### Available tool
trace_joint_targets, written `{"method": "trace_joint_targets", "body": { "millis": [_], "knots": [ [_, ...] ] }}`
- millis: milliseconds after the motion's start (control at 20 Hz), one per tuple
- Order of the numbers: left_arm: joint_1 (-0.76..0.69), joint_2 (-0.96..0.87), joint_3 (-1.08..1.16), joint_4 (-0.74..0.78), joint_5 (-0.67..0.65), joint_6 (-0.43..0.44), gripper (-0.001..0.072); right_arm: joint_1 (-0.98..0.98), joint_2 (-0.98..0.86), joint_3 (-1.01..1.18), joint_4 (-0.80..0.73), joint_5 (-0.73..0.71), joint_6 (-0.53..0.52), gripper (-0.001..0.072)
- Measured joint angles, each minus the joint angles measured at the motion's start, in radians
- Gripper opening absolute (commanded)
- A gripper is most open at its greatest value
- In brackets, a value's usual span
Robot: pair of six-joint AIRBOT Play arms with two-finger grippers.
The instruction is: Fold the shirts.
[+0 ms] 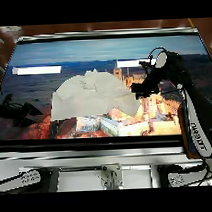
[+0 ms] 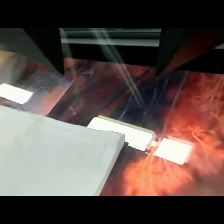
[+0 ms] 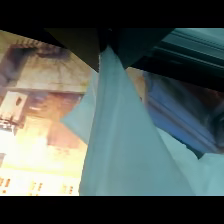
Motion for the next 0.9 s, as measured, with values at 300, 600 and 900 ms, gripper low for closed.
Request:
{"method": "trace_joint_targets", "body": {
  "millis": [300, 600, 900],
  "knots": [
    [0.009, -0.051, -0.197, -0.197, 0.219, 0.127, 0.0654, 0.000, -0.001, 0.000, 0.013, -0.023, -0.005, 0.0070],
    [-0.087, -0.120, -0.224, -0.396, 0.385, 0.214, 0.0462, 0.000, -0.001, 0.000, 0.032, -0.030, -0.005, 0.0070],
    [-0.179, -0.139, -0.223, -0.430, 0.505, 0.228, 0.0035, 0.000, -0.001, 0.000, 0.068, -0.052, 0.006, 0.0069]
  ]
}}
